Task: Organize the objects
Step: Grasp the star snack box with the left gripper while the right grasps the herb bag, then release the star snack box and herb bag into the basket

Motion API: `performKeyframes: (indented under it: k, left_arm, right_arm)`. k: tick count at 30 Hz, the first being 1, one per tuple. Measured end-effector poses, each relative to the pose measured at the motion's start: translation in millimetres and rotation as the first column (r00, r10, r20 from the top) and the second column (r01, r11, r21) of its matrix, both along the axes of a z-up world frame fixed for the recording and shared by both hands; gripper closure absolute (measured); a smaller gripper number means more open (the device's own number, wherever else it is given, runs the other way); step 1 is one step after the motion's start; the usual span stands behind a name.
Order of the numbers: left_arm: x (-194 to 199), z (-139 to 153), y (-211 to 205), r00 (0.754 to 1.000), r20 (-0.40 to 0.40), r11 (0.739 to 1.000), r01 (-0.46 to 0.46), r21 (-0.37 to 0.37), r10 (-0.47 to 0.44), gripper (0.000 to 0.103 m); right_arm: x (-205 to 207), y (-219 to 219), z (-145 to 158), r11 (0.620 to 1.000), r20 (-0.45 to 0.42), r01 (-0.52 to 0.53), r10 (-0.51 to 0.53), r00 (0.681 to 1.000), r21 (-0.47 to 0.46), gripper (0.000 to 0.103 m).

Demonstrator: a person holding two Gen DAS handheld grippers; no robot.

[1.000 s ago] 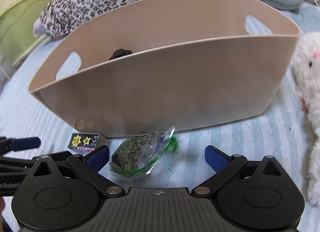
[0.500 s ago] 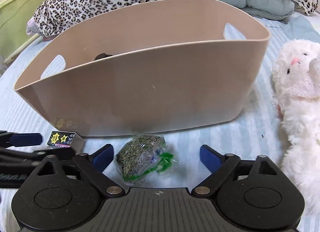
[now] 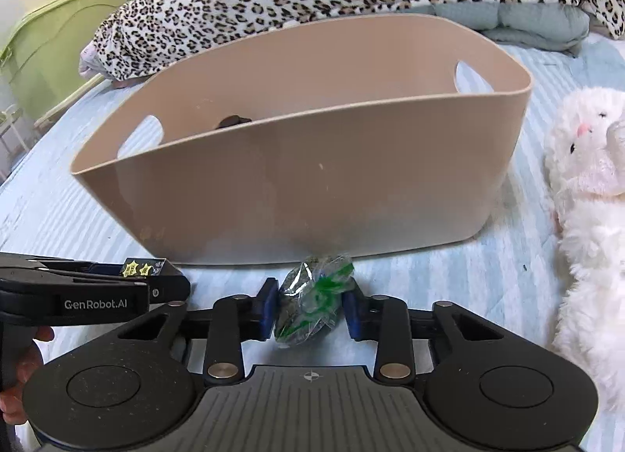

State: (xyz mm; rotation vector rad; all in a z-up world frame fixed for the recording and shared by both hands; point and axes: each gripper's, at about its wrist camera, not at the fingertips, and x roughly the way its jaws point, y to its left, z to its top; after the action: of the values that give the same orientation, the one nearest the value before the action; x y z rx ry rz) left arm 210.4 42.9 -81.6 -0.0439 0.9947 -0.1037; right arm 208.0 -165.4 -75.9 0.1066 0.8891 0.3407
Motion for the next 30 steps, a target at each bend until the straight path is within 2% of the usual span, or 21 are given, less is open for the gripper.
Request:
performKeyframes:
  k: [7, 17, 24, 30]
  left_arm:
    - [-31.5, 21.5, -0.2, 0.998, 0.061, 0.999, 0.029, -0.042, -0.026, 0.049]
    - [-51.4, 77.8, -5.4, 0.974, 0.218, 0.996, 0.069, -0.062, -0.054, 0.049]
    - [-41.2, 112.1, -10.5, 0.95, 0.308, 0.996, 0.075, -0.05, -0.056, 0.049]
    - [-11.9, 120.8, -23.2, 0.933, 0.357, 0.999, 0.051, 0.004, -0.049, 0.049]
  right_arm:
    - [-18.2, -7.1, 20.1, 1.0, 0.048, -0.018, 0.019, 0.999, -0.014, 0.071]
    - [-37.7, -29.2, 79.2, 1.0, 0.187, -0.015, 0.01, 0.982, 0.026, 0.071]
    - [-27.9, -34.9, 113.6, 0.997, 0.273, -0.001, -0.019, 0.962, 0.075, 0.071]
    - [-1.1, -29.9, 123.9, 0.995, 0.301, 0.015, -0.044, 0.953, 0.098, 0.071]
